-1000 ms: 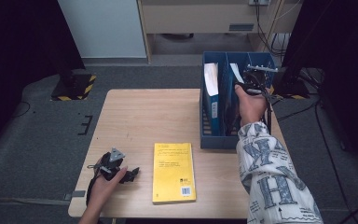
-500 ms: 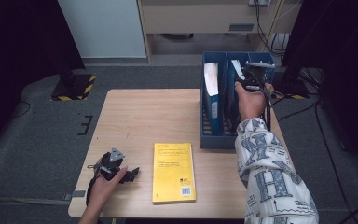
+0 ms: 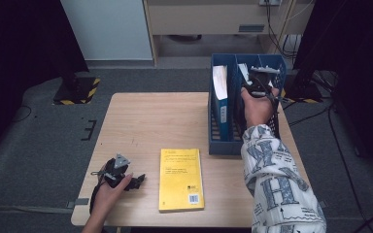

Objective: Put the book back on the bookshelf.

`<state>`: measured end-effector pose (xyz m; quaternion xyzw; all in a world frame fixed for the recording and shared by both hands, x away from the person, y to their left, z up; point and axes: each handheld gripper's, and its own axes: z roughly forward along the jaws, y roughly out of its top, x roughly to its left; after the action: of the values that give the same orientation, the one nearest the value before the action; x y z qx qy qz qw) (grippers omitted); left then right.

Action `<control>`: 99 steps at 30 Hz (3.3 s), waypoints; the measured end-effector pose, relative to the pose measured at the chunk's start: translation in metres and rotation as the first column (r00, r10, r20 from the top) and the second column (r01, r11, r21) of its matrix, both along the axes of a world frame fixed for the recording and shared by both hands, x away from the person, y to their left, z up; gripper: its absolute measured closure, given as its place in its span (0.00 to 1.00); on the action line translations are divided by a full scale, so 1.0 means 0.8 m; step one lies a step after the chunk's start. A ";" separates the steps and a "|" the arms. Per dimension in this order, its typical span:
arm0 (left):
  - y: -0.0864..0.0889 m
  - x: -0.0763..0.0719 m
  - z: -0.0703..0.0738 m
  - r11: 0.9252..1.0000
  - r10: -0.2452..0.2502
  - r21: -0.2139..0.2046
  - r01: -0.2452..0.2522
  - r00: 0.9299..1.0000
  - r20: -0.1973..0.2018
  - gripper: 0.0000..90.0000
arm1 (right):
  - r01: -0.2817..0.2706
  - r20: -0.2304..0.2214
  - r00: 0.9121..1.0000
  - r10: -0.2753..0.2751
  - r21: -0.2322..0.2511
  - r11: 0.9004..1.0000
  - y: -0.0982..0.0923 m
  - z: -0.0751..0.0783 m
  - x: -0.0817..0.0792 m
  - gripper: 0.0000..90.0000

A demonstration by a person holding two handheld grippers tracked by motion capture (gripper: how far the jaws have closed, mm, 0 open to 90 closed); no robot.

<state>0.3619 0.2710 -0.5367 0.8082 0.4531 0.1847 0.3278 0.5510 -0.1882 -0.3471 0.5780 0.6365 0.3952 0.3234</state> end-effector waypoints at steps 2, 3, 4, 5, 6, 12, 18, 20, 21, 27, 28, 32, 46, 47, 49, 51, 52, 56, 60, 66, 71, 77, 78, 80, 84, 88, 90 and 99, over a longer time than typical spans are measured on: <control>0.000 0.000 0.000 1.000 0.000 0.000 0.000 1.000 0.000 0.00 | -0.007 0.002 1.000 0.007 0.001 1.000 0.002 -0.001 0.000 0.81; 0.000 0.000 0.000 1.000 0.000 0.000 0.000 1.000 0.000 0.00 | -0.009 0.003 1.000 0.009 0.001 1.000 0.004 -0.001 -0.001 0.81; 0.000 0.000 0.000 1.000 0.000 0.000 0.000 1.000 0.000 0.00 | -0.016 0.003 1.000 0.016 -0.001 1.000 0.006 -0.001 -0.001 0.81; 0.000 0.000 0.000 1.000 -0.001 0.000 0.001 1.000 0.000 0.00 | -0.023 0.002 1.000 0.023 0.000 1.000 0.008 -0.001 -0.002 0.81; 0.000 0.000 0.000 1.000 -0.001 0.000 0.001 1.000 0.000 0.00 | -0.028 0.002 1.000 0.028 -0.002 1.000 0.010 -0.001 -0.002 0.81; 0.000 0.000 0.000 1.000 -0.001 0.000 0.001 1.000 0.000 0.00 | -0.040 0.005 0.999 0.040 -0.001 0.999 0.015 -0.003 -0.003 0.79; 0.000 0.000 0.000 1.000 -0.001 0.000 0.001 1.000 0.000 0.00 | -0.085 0.006 0.996 0.084 0.034 0.996 0.017 -0.001 -0.005 0.70; 0.000 0.000 0.000 1.000 -0.002 0.000 0.002 1.000 0.000 0.00 | -0.096 0.009 0.995 0.095 0.054 0.994 0.014 0.002 -0.007 0.68; 0.000 0.000 0.000 1.000 -0.005 0.002 0.005 1.000 0.000 0.00 | -0.102 0.017 0.995 0.101 0.077 0.992 0.012 0.005 -0.009 0.67; -0.001 0.000 0.000 1.000 -0.003 0.000 0.003 1.000 0.002 0.00 | -0.141 0.026 0.990 0.139 0.079 0.987 0.002 0.018 -0.021 0.44; -0.001 0.000 0.000 1.000 -0.003 -0.001 0.003 1.000 0.002 0.00 | -0.145 0.024 0.989 0.143 0.075 0.987 0.001 0.019 -0.023 0.41; -0.001 0.000 -0.001 1.000 -0.003 -0.002 0.003 1.000 0.005 0.00 | -0.155 0.032 0.988 0.154 0.044 0.987 -0.001 0.027 -0.039 0.30; -0.001 0.000 0.000 1.000 -0.005 0.000 0.005 1.000 0.001 0.00 | -0.280 0.015 0.960 0.280 0.033 0.959 -0.003 0.030 -0.105 0.19; -0.001 0.000 0.000 1.000 -0.004 0.000 0.004 1.000 0.001 0.00 | -0.291 0.016 0.957 0.291 0.036 0.956 -0.003 0.029 -0.111 0.19; -0.001 0.000 0.000 1.000 -0.004 -0.001 0.004 1.000 0.001 0.00 | -0.300 0.013 0.954 0.300 0.039 0.953 -0.003 0.026 -0.122 0.18; -0.001 0.000 0.000 1.000 -0.005 0.000 0.005 1.000 0.001 0.00 | -0.314 0.011 0.949 0.314 0.037 0.949 -0.003 0.022 -0.132 0.18; -0.001 0.000 0.000 1.000 -0.004 0.000 0.004 1.000 0.001 0.00 | -0.321 0.015 0.947 0.321 0.038 0.946 -0.004 0.019 -0.138 0.18; -0.001 0.000 0.000 1.000 -0.004 0.000 0.004 1.000 0.001 0.00 | -0.343 0.001 0.939 0.343 0.027 0.939 -0.006 0.004 -0.159 0.18; -0.001 0.000 0.000 1.000 -0.010 0.001 0.010 1.000 -0.001 0.00 | -0.370 -0.022 0.928 0.371 0.044 0.928 -0.006 -0.014 -0.174 0.17; -0.001 0.000 0.000 1.000 -0.012 -0.003 0.012 1.000 0.001 0.00 | -0.425 -0.041 0.903 0.428 0.072 0.902 0.004 -0.044 -0.190 0.17; -0.001 0.001 0.000 1.000 -0.016 -0.002 0.016 1.000 0.000 0.00 | -0.479 -0.052 0.872 0.486 0.104 0.871 0.022 -0.069 -0.200 0.17; -0.001 0.001 0.000 1.000 -0.017 -0.001 0.017 1.000 0.000 0.00 | -0.556 -0.091 0.820 0.565 0.105 0.824 0.049 -0.094 -0.218 0.17; -0.001 0.001 0.000 1.000 -0.017 -0.001 0.017 1.000 0.001 0.00 | -0.565 -0.092 0.814 0.574 0.106 0.818 0.051 -0.098 -0.219 0.17; -0.002 0.000 0.000 1.000 -0.019 0.001 0.019 1.000 -0.001 0.00 | -0.581 -0.091 0.800 0.593 0.129 0.803 0.057 -0.107 -0.222 0.17; -0.004 -0.001 0.000 1.000 -0.020 -0.001 0.020 1.000 -0.001 0.00 | -0.591 -0.087 0.791 0.605 0.143 0.794 0.064 -0.122 -0.226 0.18; -0.005 -0.001 0.000 1.000 -0.014 0.001 0.014 1.000 -0.003 0.00 | -0.605 -0.112 0.781 0.614 0.105 0.789 0.071 -0.138 -0.233 0.23; -0.005 -0.001 0.002 1.000 -0.007 0.000 0.007 1.000 -0.004 0.02 | -0.607 -0.126 0.779 0.615 0.099 0.789 0.072 -0.147 -0.237 0.24; -0.010 -0.011 0.012 0.998 -0.043 -0.048 0.044 0.999 0.025 0.04 | -0.635 -0.156 0.749 0.644 0.108 0.765 0.082 -0.171 -0.249 0.27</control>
<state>0.3531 0.2628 -0.5272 0.8072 0.4358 0.1764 0.3568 0.3521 -0.1227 -0.4842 0.3667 0.8132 0.4418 0.0946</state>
